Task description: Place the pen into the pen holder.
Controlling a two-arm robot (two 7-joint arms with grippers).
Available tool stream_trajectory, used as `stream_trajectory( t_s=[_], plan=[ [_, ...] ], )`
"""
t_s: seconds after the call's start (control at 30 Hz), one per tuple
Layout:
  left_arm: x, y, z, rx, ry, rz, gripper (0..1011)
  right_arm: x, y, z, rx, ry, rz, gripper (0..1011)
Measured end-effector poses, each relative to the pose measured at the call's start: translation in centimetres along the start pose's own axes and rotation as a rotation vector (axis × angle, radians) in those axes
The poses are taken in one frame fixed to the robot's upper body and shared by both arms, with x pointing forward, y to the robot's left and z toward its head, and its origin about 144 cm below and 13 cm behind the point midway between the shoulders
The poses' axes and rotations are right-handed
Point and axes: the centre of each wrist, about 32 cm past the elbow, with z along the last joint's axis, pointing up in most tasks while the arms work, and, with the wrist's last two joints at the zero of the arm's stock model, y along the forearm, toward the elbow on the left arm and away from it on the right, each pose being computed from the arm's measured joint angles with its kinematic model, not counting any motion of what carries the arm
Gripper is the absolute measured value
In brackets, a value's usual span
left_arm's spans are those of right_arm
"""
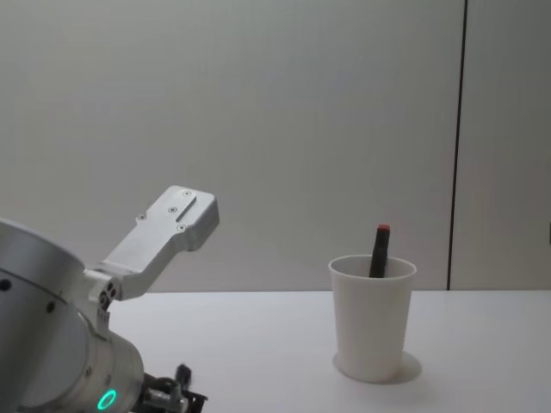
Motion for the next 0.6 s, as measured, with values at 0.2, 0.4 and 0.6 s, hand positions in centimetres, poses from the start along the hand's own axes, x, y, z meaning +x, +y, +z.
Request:
stream_trajectory(
  t_s=[0.2,0.4,0.6],
  plan=[
    [-0.03,-0.03,0.04,0.004,-0.003,-0.002,192,0.0,0.0,0.0,0.0,0.0,0.0,1001],
    [0.04,-0.13,0.1,0.006,-0.006,0.0,151,0.0,0.0,0.0,0.0,0.0,0.0,1001],
    [0.3,-0.3,0.15,-0.001,-0.004,0.006,140,0.0,0.0,0.0,0.0,0.0,0.0,1002]
  ],
)
